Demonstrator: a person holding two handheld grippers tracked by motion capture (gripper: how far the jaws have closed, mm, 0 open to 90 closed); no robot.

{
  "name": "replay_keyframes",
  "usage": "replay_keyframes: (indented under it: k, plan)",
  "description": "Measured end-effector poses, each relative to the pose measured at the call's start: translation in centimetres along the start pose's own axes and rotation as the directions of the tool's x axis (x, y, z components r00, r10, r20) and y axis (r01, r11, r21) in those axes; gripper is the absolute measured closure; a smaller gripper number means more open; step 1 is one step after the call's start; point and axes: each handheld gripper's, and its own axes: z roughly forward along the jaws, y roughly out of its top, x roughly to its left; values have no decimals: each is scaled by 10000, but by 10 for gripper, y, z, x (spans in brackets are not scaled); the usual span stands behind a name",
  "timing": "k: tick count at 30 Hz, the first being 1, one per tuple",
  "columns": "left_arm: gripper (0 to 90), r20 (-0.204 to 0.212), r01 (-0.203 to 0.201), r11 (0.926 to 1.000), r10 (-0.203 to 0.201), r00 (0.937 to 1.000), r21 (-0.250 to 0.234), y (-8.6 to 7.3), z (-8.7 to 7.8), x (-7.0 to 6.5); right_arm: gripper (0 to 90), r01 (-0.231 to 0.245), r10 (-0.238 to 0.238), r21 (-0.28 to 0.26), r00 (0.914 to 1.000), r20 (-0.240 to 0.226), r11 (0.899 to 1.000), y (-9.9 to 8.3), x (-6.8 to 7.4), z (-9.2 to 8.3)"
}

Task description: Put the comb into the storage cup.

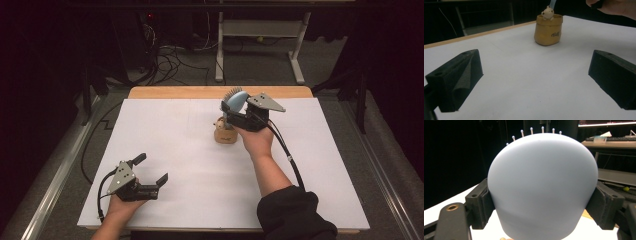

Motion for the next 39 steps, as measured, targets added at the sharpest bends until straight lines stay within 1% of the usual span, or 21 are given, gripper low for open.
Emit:
replay_keyframes:
  k: [3, 12, 22, 25, 29, 39]
  plan:
    - [6, -6, 31, 10000, -31, 10000, -10, 0, 0, 0, 198, -52, 52, 38, 10000, 7, 10000, 1, -1, 0]
    - [6, 11, 63, 10000, -63, 10000, 12, 0, 0, 0, 196, -418, 417, 181, 9991, 34, 9990, 2, -8, -1]
    - [6, -11, 26, 10000, -26, 10000, 13, 0, 0, 1, 196, -504, 502, 198, 9987, 65, 9985, 1, -11, -4]
    - [6, 3, 11, 10000, -11, 10000, 12, 0, 0, 0, 195, -605, 603, 185, 9982, 74, 9980, 0, -13, -6]
    - [11, 30, -30, 10000, 29, 10000, 47, 0, 0, 0, 186, -529, 526, 244, 9985, 143, 9983, -1, -16, -8]
    - [11, 12, -17, 10000, 17, 10000, 43, 0, 0, 0, 181, -838, 831, 283, 9962, 254, 9961, -3, -24, -13]
